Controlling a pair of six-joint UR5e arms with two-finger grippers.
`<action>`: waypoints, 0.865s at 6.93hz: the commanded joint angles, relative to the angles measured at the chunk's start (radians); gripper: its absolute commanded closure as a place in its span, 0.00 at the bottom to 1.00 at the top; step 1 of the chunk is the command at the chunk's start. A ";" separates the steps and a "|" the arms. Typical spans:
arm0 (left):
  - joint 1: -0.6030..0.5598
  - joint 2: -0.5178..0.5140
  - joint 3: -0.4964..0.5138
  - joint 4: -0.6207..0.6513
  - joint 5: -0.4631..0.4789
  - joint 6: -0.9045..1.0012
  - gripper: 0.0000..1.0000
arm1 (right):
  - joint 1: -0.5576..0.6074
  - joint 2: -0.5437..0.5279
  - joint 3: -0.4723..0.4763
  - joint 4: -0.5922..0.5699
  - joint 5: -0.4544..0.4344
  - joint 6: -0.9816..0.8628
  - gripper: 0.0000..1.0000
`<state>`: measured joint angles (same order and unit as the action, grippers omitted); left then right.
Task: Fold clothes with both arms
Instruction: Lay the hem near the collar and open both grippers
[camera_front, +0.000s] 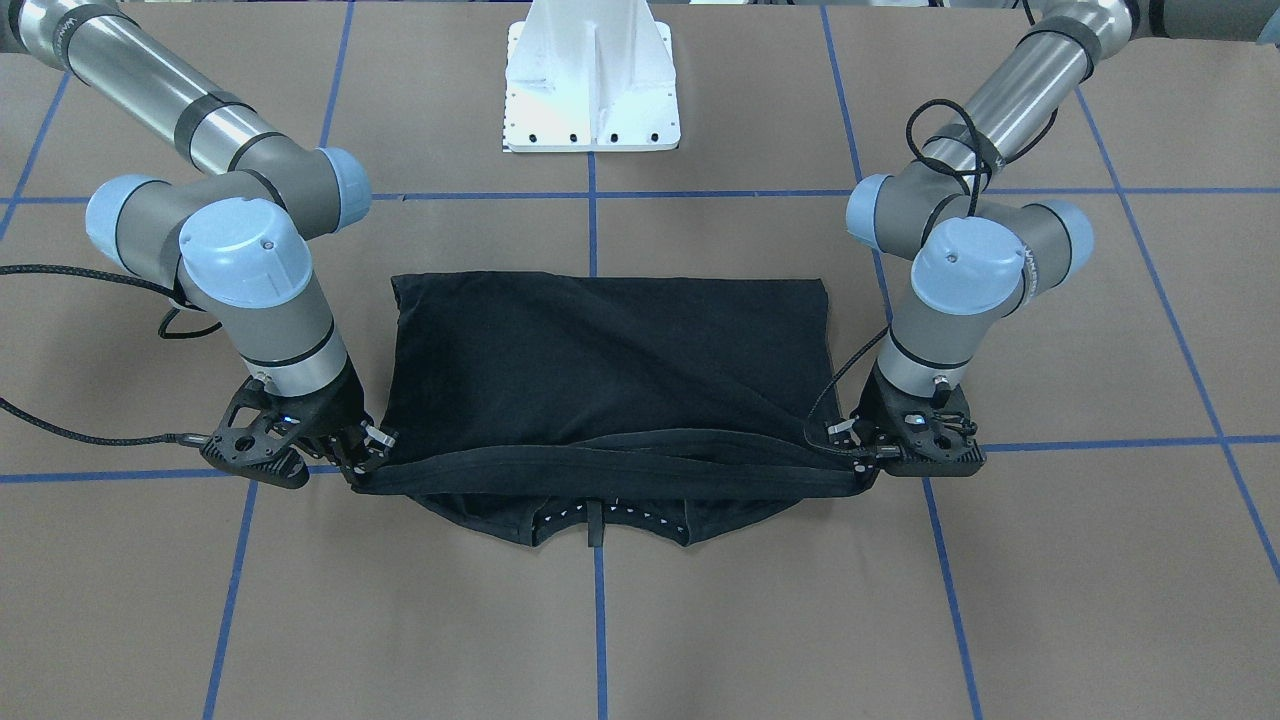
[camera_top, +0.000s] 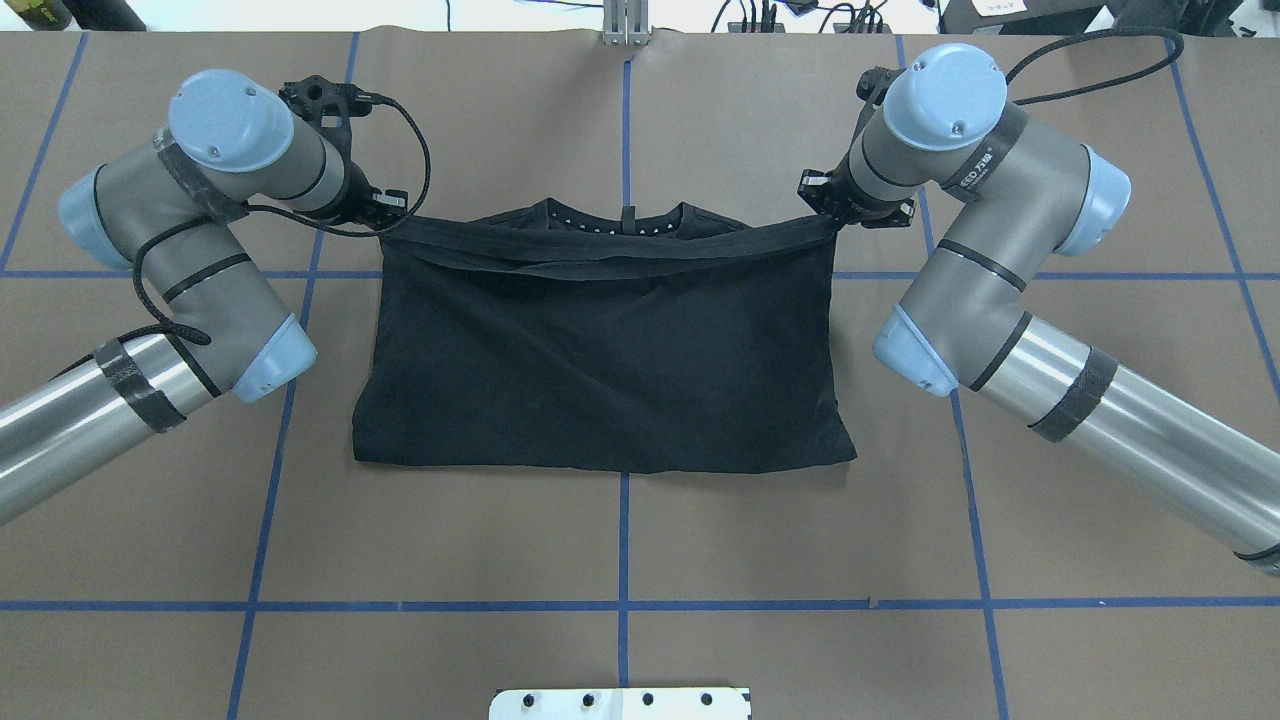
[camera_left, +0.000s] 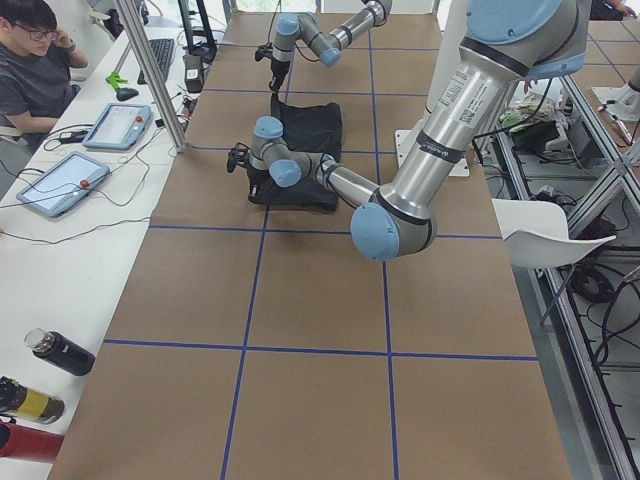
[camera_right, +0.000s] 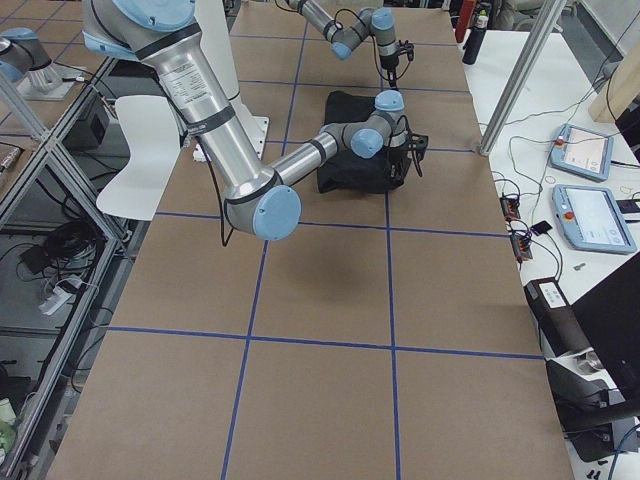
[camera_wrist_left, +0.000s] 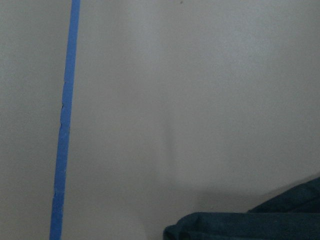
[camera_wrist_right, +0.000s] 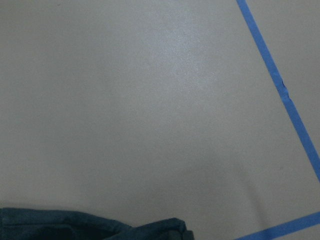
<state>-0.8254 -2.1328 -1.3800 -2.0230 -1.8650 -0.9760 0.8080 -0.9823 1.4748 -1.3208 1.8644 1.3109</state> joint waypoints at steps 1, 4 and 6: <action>-0.011 0.001 -0.002 0.000 -0.003 0.002 1.00 | 0.007 -0.004 0.002 0.000 0.002 -0.001 1.00; -0.012 0.013 -0.007 -0.060 -0.003 0.007 0.00 | -0.009 -0.004 -0.002 -0.003 -0.022 -0.022 0.01; -0.015 0.040 -0.040 -0.083 -0.011 0.008 0.00 | 0.002 -0.004 0.007 -0.003 -0.016 -0.089 0.00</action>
<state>-0.8380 -2.1076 -1.3956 -2.0924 -1.8709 -0.9688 0.8045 -0.9873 1.4758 -1.3236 1.8464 1.2612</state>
